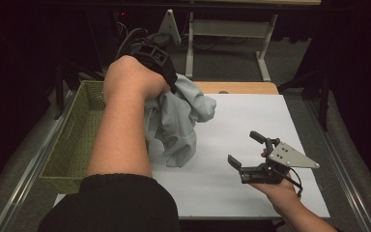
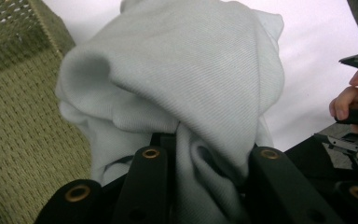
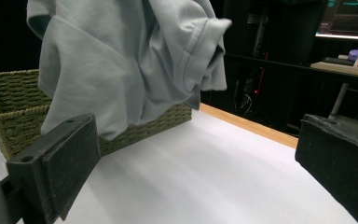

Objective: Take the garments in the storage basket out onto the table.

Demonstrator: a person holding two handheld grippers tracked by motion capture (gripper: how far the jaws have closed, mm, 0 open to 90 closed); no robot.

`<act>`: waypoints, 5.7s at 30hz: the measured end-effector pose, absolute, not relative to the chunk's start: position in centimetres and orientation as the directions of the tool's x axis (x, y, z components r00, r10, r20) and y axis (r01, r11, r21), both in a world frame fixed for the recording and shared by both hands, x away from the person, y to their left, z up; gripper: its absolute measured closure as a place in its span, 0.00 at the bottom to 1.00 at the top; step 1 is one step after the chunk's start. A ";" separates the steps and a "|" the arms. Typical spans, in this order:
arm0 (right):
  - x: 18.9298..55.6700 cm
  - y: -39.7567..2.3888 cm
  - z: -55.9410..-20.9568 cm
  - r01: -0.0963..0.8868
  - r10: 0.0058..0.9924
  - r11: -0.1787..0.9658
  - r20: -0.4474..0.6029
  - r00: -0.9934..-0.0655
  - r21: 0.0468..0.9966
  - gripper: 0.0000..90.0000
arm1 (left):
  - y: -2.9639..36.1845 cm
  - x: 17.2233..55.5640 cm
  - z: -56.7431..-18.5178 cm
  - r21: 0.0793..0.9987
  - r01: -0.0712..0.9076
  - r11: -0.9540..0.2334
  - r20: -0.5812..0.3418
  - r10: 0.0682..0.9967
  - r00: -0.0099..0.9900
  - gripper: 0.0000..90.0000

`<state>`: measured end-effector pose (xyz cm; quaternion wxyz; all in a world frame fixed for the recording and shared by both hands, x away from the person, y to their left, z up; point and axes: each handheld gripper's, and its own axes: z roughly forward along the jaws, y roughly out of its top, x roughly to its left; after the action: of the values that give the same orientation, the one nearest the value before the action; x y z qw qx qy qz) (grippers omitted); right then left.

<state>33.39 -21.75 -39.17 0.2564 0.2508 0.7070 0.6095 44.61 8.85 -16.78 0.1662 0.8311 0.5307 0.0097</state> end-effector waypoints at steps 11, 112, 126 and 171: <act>33.4 -21.8 -39.1 0.043 0.668 0.128 -0.054 -0.742 0.991 0.01 | 7.9 45.3 -18.3 0.294 0.871 -0.393 -0.162 0.878 0.451 0.83; 33.4 -21.6 -39.3 0.044 0.659 0.137 -0.058 -0.750 0.990 0.01 | 6.4 48.2 -35.2 0.244 0.921 -0.305 -0.124 0.932 0.341 0.01; 33.3 -21.7 -39.3 0.043 0.660 0.136 -0.058 -0.749 0.990 0.01 | 6.7 46.6 -35.0 0.321 0.890 -0.324 -0.144 0.912 0.384 0.01; 33.9 -21.6 -40.8 0.107 0.677 0.169 -0.037 -0.735 0.980 0.01 | 9.0 30.7 -41.9 0.902 0.423 -0.087 -0.178 0.819 0.546 0.01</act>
<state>33.88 -21.59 -40.79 0.2437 0.2704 0.7245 0.5853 30.71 9.05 -41.93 0.5161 0.7118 0.4362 0.1916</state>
